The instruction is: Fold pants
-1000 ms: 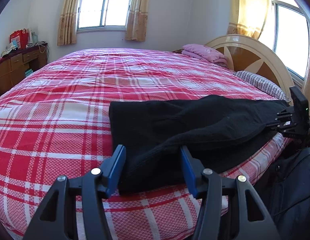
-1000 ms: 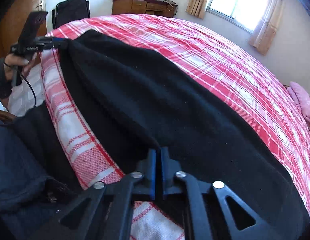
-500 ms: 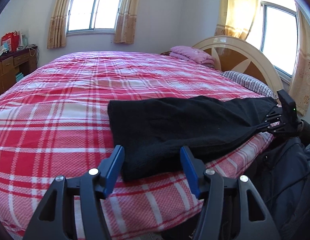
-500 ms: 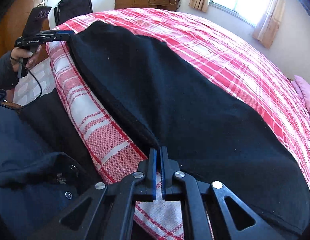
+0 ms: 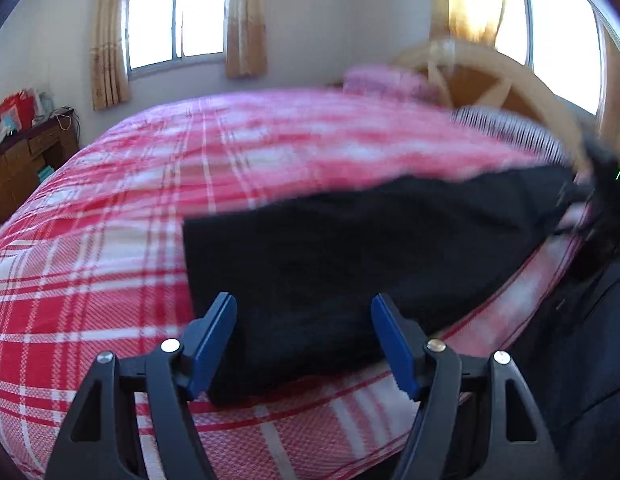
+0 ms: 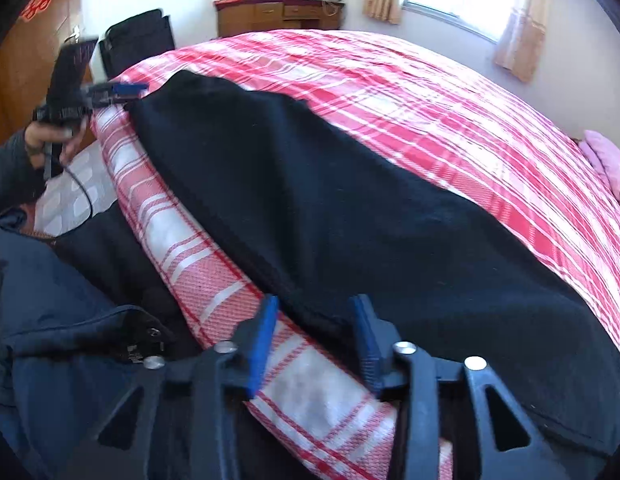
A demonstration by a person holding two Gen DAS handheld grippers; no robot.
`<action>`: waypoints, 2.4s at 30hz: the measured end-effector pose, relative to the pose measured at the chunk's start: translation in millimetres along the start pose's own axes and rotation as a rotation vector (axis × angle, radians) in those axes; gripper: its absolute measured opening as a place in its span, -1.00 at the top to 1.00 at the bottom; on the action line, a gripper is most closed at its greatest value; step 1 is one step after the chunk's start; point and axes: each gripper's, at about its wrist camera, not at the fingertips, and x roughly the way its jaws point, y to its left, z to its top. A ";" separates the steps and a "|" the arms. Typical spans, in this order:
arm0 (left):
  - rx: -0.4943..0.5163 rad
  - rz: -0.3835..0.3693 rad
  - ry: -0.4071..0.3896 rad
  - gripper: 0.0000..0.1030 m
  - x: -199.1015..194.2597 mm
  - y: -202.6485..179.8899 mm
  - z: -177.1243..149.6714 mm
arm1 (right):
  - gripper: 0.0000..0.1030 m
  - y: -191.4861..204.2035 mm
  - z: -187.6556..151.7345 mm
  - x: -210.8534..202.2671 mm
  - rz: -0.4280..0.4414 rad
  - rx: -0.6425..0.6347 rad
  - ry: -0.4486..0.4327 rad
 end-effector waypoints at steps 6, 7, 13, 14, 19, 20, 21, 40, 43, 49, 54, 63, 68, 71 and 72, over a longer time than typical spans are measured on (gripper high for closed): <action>0.034 0.024 -0.027 -0.42 -16.3 9.5 -8.1 | 0.13 -24.1 -7.5 -23.7 -0.044 0.077 -0.057; 0.015 0.034 -0.033 -0.42 -19.5 13.4 -6.1 | 0.11 -30.3 -9.5 -28.3 -0.060 0.097 -0.072; -0.068 0.001 -0.155 -0.62 -39.4 12.3 35.8 | 0.05 -71.5 -18.5 -49.2 -0.095 0.268 -0.124; -0.060 -0.016 -0.169 -0.69 -39.0 3.7 43.7 | 0.04 -78.1 -20.9 -54.0 -0.103 0.293 -0.136; 0.025 -0.148 -0.177 -0.77 -9.0 -59.1 98.8 | 0.04 -124.8 -48.6 -90.2 -0.211 0.466 -0.180; 0.043 -0.179 -0.174 -0.77 -2.9 -74.0 106.1 | 0.04 -135.7 -56.9 -99.9 -0.244 0.510 -0.187; 0.062 -0.207 -0.167 -0.77 5.8 -89.4 113.5 | 0.04 -144.1 -64.0 -108.7 -0.265 0.548 -0.197; 0.363 -0.640 0.056 -0.34 89.0 -338.8 141.2 | 0.05 -272.9 -202.6 -197.1 -0.396 1.254 -0.336; 0.360 -0.639 0.085 -0.27 95.3 -342.9 134.5 | 0.08 -275.2 -208.5 -201.4 -0.416 1.277 -0.325; 0.431 -0.570 0.103 -0.14 103.6 -358.4 124.1 | 0.09 -279.5 -213.5 -199.0 -0.392 1.300 -0.330; 0.422 -0.552 0.124 0.13 114.3 -357.2 123.1 | 0.53 -282.5 -212.1 -184.7 -0.389 1.286 -0.328; 0.327 -0.568 0.121 0.81 113.6 -339.0 132.9 | 0.89 -276.1 -206.4 -192.4 -0.395 1.229 -0.404; 0.262 -0.595 0.090 0.88 105.2 -324.9 140.0 | 0.90 -259.7 -191.4 -216.8 -0.394 1.162 -0.478; 0.265 -0.617 0.089 0.89 101.3 -324.3 140.2 | 0.90 -251.3 -187.0 -226.5 -0.393 1.147 -0.491; 0.269 -0.621 0.091 0.89 100.0 -324.5 138.5 | 0.90 -248.7 -187.3 -228.4 -0.397 1.144 -0.489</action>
